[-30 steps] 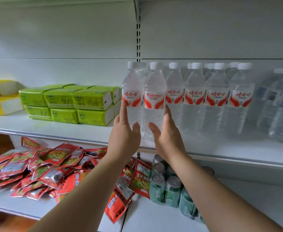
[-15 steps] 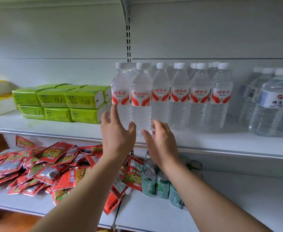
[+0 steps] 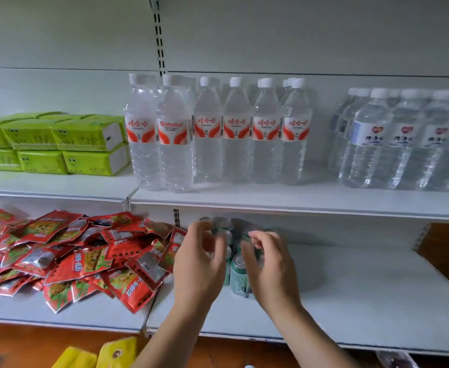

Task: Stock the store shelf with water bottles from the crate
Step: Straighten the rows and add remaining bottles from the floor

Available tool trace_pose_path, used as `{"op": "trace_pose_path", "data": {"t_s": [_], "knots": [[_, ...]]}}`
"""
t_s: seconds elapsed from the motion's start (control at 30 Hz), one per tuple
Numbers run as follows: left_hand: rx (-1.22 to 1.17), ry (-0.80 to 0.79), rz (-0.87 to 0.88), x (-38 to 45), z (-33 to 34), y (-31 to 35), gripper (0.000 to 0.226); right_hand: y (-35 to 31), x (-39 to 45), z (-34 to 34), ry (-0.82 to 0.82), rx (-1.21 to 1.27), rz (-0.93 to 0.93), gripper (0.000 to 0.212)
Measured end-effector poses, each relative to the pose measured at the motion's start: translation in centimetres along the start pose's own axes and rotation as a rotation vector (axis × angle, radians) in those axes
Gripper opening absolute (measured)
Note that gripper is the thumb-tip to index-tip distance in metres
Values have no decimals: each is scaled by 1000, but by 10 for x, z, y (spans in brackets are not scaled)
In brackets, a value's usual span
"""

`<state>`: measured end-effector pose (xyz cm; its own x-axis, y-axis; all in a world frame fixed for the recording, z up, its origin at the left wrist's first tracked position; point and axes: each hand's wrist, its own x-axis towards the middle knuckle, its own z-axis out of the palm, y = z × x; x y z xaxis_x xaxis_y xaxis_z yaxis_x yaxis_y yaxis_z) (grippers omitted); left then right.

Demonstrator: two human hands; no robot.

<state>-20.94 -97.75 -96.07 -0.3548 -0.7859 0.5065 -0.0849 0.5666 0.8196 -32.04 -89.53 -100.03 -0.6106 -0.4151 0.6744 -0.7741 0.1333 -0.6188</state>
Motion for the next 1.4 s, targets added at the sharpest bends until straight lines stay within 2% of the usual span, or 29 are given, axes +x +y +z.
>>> {"op": "trace_pose_path", "data": {"t_s": [0.13,0.33,0.43,0.6,0.7,0.8,0.87,1.0,1.1,1.2,1.33,1.4], "knots": [[91,-159,-182,-47,16,-42,11,33,-52,2,-190,-119,78,35],[263,-533,-533,-96,12,-114,29,52,-115,10,-651,-238,286,44],[349,-615,-592,-113,13,-139,33,56,-138,16,-848,-280,358,50],[477,-925,-722,-154,24,-169,45,64,-172,30,-1208,-398,356,60],[527,-958,-767,-162,25,-182,48,69,-178,34,-1376,-455,306,80],[505,-962,-811,-161,24,-192,52,73,-182,41,-1417,-469,297,95],[508,-1027,-845,-165,25,-196,53,77,-188,46,-1422,-473,315,93],[466,-1067,-943,-176,25,-207,81,85,-195,54,-1372,-440,383,91],[487,-1118,-907,-178,29,-211,88,91,-198,54,-1362,-400,418,95],[524,-1103,-848,-180,30,-212,67,94,-201,52,-1345,-386,406,99],[527,-989,-874,-182,26,-208,48,90,-205,47,-1299,-345,365,82],[544,-929,-857,-180,21,-201,46,84,-204,44,-1257,-308,355,77]]}}
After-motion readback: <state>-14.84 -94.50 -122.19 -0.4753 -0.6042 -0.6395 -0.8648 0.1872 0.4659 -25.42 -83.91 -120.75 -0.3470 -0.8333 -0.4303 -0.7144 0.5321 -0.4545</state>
